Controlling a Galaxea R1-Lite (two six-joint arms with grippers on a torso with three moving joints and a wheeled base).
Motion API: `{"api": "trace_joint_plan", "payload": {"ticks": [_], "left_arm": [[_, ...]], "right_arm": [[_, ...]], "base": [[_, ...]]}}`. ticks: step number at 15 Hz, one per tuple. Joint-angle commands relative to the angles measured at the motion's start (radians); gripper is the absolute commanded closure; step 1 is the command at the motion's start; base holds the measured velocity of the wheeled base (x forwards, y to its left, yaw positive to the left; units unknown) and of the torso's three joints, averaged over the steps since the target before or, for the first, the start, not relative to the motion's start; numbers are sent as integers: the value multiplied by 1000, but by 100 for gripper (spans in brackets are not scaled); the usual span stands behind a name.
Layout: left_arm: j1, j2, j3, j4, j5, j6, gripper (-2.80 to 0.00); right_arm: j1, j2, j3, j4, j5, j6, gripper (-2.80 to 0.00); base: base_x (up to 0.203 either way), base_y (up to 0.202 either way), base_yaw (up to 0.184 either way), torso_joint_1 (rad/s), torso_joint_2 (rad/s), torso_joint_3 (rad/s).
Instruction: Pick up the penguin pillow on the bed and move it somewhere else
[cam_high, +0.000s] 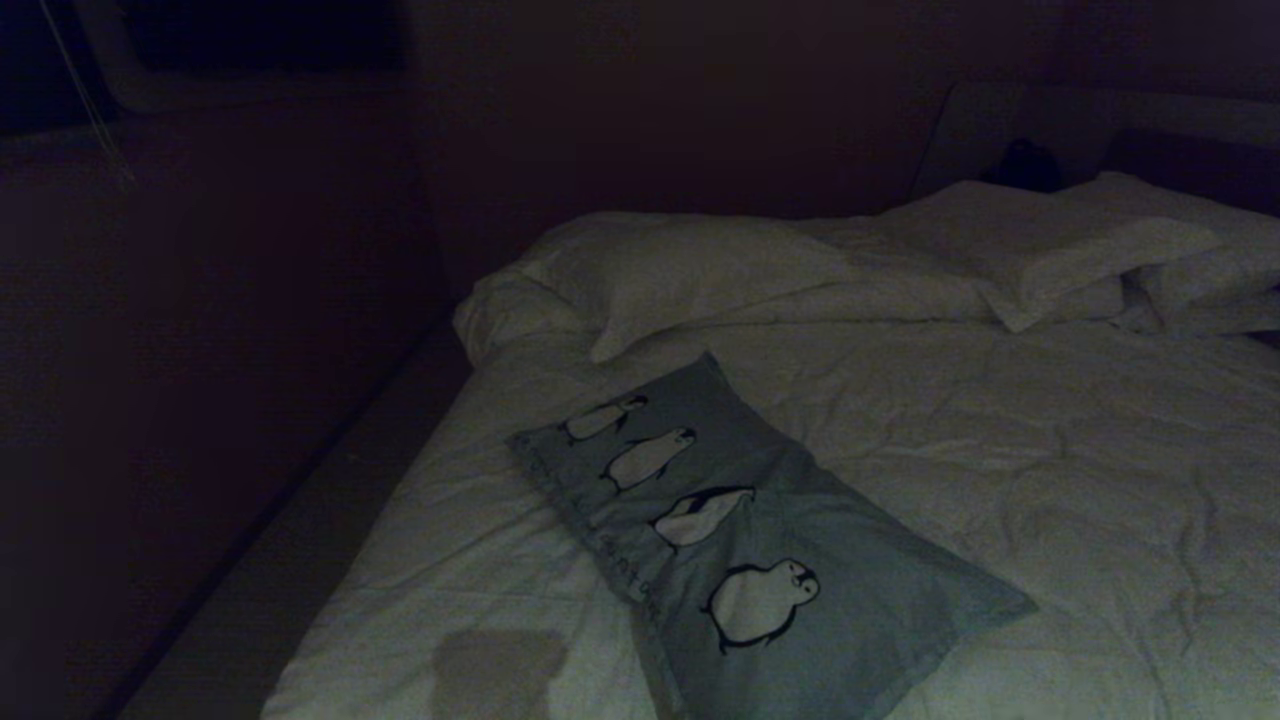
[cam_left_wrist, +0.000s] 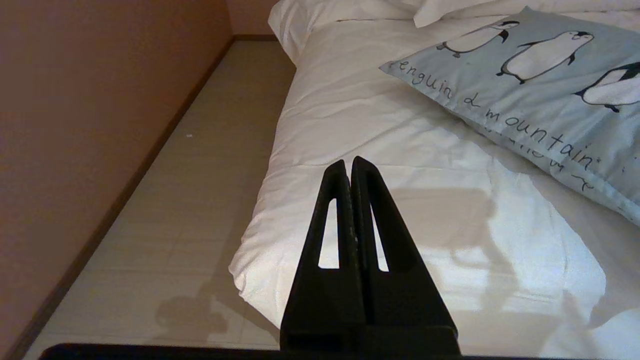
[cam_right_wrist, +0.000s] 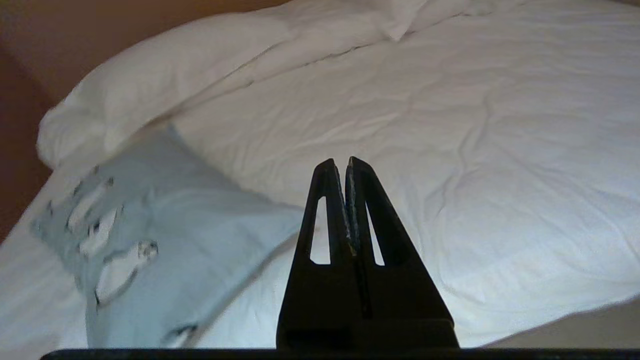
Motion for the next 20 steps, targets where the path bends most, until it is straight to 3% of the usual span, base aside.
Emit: {"api": "trace_joint_plan", "payload": {"ticks": [1, 7, 14, 20], "left_arm": [[0, 0, 0, 0, 0, -1, 0], [0, 0, 0, 0, 0, -1, 0], [0, 0, 0, 0, 0, -1, 0], [0, 0, 0, 0, 0, -1, 0]], "right_arm": [[10, -84, 73, -29, 99, -87, 0], [11, -199, 208, -48, 125, -179, 0], [11, -199, 456, -301, 178, -285, 0], [11, -199, 651, -428, 199, -282, 0]], "base": [[0, 0, 0, 0, 0, 0], [0, 0, 0, 0, 0, 0], [0, 0, 0, 0, 0, 0], [0, 0, 0, 0, 0, 0]]}}
